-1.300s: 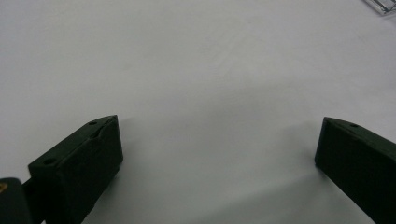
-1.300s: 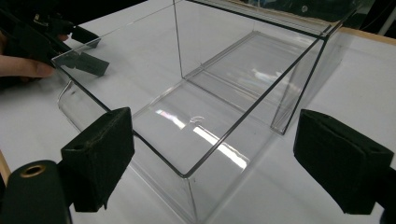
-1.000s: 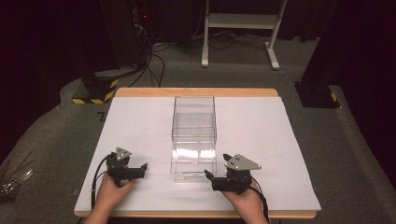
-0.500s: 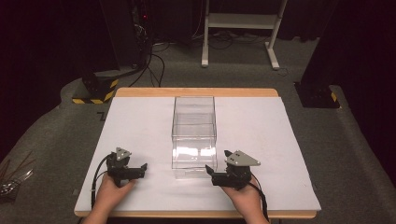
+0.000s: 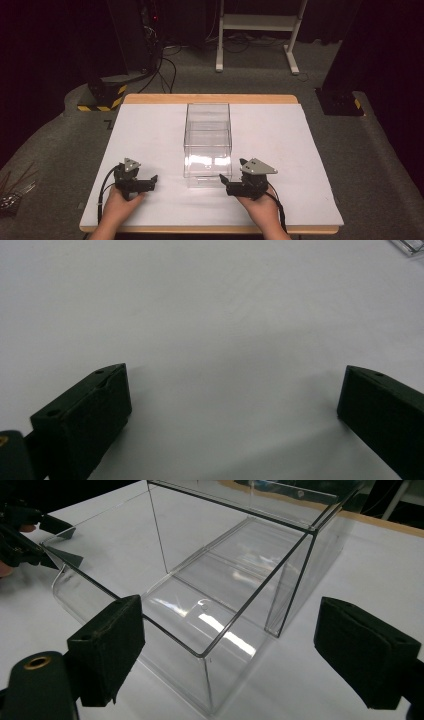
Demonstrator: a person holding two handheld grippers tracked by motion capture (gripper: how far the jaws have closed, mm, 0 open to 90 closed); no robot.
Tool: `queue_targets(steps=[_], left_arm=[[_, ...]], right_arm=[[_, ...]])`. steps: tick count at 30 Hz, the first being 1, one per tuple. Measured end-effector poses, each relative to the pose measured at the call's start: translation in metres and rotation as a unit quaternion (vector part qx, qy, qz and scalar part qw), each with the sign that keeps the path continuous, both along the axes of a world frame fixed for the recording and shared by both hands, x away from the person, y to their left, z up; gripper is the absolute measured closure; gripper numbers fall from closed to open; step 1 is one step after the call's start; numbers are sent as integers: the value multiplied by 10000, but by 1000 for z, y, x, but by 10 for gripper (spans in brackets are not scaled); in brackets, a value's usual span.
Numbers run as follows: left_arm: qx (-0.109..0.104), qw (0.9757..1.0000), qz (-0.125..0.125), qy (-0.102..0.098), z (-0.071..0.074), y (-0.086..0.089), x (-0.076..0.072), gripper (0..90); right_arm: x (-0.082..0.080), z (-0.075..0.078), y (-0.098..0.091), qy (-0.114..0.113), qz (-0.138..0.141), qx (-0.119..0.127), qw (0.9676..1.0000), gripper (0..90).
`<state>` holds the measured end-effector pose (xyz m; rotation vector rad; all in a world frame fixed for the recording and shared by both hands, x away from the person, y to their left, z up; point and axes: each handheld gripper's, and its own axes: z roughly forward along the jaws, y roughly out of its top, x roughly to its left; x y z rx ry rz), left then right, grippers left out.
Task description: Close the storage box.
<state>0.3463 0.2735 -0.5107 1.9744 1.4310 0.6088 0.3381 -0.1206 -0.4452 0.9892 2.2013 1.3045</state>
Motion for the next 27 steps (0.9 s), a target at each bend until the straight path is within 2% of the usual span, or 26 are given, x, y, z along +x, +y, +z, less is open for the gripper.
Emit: queue_targets(steps=[27], left_arm=[[-1, 10000, 4, 1, 0, 0, 0, 11]], right_arm=[[32, -1, 6, 22, -230, 27, 9997, 135]])
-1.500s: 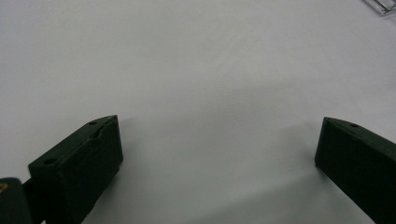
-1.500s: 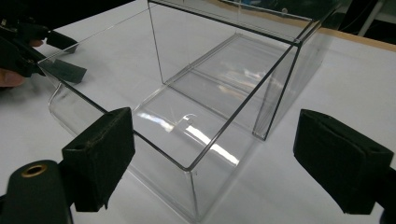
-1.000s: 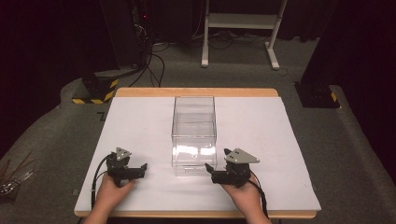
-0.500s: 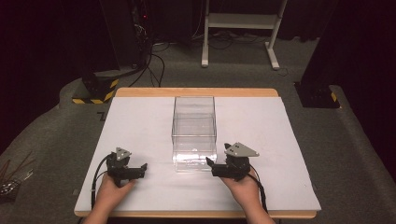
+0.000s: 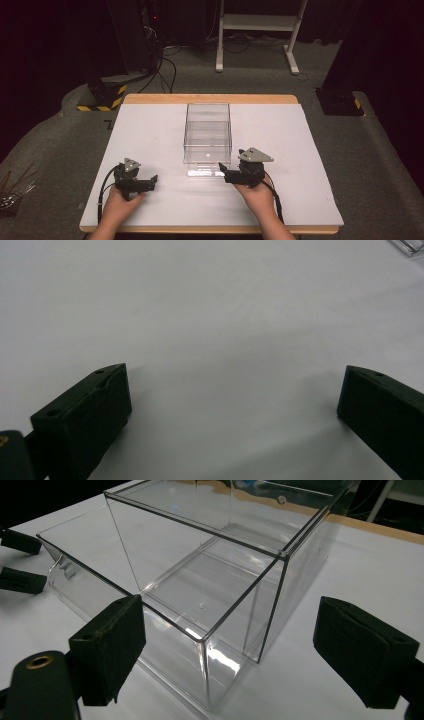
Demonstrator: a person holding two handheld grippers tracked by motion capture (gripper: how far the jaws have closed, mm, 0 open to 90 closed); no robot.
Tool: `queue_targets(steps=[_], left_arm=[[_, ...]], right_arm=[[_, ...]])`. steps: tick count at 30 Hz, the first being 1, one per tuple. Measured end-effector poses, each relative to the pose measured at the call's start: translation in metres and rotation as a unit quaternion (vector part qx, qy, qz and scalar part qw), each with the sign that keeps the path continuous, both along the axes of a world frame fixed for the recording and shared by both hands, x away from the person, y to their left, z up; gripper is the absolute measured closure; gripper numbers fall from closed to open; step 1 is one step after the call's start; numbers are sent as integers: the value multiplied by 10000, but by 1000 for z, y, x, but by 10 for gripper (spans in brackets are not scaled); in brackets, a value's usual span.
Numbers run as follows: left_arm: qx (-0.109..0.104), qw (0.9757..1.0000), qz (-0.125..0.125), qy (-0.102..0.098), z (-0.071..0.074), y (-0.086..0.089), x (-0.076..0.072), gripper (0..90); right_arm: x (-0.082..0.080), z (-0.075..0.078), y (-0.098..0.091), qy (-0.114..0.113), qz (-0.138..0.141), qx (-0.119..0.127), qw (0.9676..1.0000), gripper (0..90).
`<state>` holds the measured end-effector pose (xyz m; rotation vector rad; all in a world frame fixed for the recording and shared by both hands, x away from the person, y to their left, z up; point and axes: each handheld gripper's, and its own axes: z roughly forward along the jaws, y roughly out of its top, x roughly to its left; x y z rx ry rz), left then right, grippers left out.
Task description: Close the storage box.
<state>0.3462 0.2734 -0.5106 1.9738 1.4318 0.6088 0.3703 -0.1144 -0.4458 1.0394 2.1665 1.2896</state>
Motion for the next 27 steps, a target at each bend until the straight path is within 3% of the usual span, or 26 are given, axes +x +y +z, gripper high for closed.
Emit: queue_targets(steps=[27], left_arm=[[5, 10000, 3, -21, 0, 0, 0, 12]], right_arm=[[18, -2, 3, -47, -152, 69, 9998, 138]])
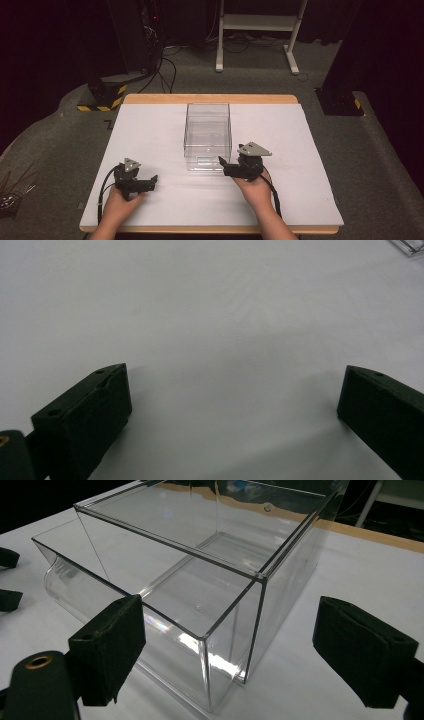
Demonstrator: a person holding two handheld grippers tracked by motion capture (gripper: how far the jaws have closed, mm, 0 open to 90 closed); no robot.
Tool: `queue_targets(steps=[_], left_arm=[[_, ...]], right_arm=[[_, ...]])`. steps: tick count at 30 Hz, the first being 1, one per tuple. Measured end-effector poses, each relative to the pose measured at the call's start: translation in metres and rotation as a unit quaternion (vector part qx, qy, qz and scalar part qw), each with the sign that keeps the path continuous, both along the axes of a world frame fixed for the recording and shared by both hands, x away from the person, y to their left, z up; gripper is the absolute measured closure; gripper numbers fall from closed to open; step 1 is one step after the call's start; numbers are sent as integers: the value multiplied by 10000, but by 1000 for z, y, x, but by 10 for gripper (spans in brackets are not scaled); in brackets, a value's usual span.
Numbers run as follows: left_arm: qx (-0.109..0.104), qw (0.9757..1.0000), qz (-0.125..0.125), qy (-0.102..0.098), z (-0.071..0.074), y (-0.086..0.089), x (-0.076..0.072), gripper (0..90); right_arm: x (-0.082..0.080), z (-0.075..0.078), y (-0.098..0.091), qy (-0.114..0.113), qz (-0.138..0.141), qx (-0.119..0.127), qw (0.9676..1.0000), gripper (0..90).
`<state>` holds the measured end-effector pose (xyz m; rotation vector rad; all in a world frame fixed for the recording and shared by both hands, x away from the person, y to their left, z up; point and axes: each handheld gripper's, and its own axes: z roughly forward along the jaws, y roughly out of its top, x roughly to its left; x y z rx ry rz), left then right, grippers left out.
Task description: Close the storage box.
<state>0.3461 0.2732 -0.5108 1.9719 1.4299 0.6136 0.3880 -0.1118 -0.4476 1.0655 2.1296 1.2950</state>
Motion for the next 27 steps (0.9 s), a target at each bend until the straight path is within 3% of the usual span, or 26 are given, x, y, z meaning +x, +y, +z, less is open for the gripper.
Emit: queue_targets(steps=[27], left_arm=[[-3, 10000, 0, 0, 0, 0, 0, 12]], right_arm=[[31, -2, 6, -38, -247, -38, 9997, 137]])
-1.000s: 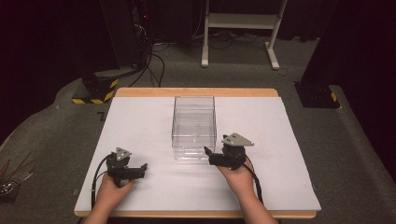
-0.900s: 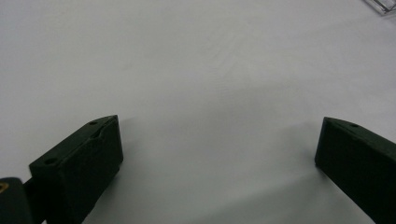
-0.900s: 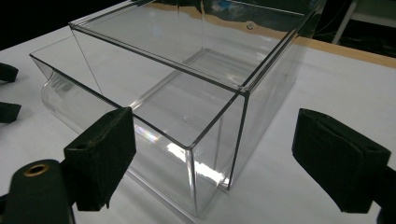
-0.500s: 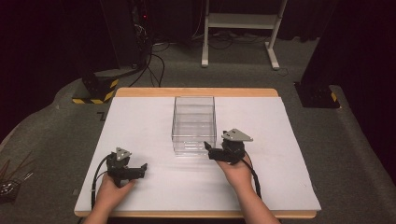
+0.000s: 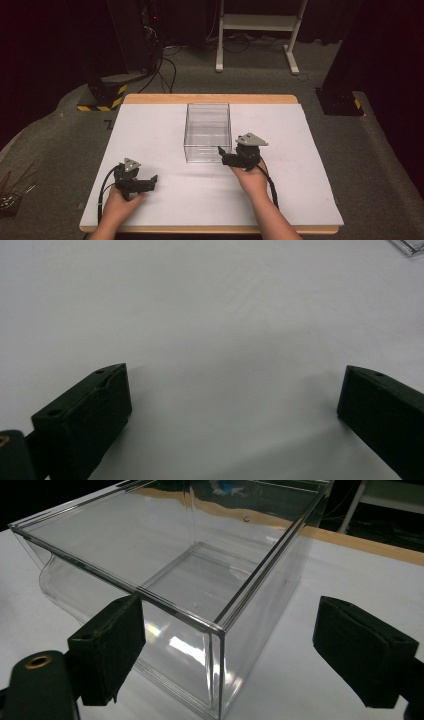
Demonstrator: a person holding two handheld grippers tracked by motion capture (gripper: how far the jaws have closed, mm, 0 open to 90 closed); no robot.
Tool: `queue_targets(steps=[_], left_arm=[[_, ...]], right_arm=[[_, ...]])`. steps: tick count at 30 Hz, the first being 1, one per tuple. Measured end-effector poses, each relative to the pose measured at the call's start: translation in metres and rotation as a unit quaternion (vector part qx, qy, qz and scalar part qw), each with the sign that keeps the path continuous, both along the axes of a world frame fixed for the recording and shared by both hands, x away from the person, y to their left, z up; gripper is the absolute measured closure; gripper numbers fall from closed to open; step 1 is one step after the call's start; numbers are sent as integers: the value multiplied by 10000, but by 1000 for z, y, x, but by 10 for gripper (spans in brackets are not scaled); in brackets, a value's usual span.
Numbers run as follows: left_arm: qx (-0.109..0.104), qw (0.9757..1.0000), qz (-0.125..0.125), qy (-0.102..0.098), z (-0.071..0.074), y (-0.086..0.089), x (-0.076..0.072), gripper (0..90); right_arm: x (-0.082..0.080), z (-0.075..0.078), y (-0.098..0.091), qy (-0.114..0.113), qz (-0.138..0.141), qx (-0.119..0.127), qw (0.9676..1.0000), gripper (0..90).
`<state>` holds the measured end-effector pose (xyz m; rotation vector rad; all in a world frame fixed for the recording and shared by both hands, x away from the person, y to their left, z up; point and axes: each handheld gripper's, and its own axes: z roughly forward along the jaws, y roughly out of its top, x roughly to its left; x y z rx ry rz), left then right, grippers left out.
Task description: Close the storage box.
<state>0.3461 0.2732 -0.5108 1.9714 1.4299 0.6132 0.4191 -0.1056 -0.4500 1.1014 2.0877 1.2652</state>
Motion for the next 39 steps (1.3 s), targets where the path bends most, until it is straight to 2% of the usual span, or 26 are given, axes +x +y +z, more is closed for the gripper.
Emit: queue_targets(steps=[1, 3, 7, 20, 25, 30, 34, 39], left_arm=[[0, 10000, -1, 1, 0, 0, 0, 12], [-1, 10000, -1, 2, 0, 0, 0, 12], [3, 10000, -3, 8, 0, 0, 0, 12], [3, 10000, -1, 6, 0, 0, 0, 12], [6, 10000, -2, 3, 0, 0, 0, 13], [4, 10000, -1, 4, 0, 0, 0, 13], [4, 10000, -1, 5, 0, 0, 0, 13], [4, 10000, -2, 5, 0, 0, 0, 13]], right_arm=[[0, -1, 0, 20, 1, -8, 10000, 146], [2, -5, 3, 81, -11, -203, 9998, 140], [6, -12, 8, 172, 32, -287, 9994, 140], [18, -21, 11, 205, -159, -199, 9995, 143], [21, -23, 12, 242, -120, -166, 9995, 139], [17, -22, 10, 386, -107, -106, 9991, 164], [10, -21, 3, 398, -54, -67, 9992, 166], [-5, -21, -15, 374, -80, -56, 9993, 166]])
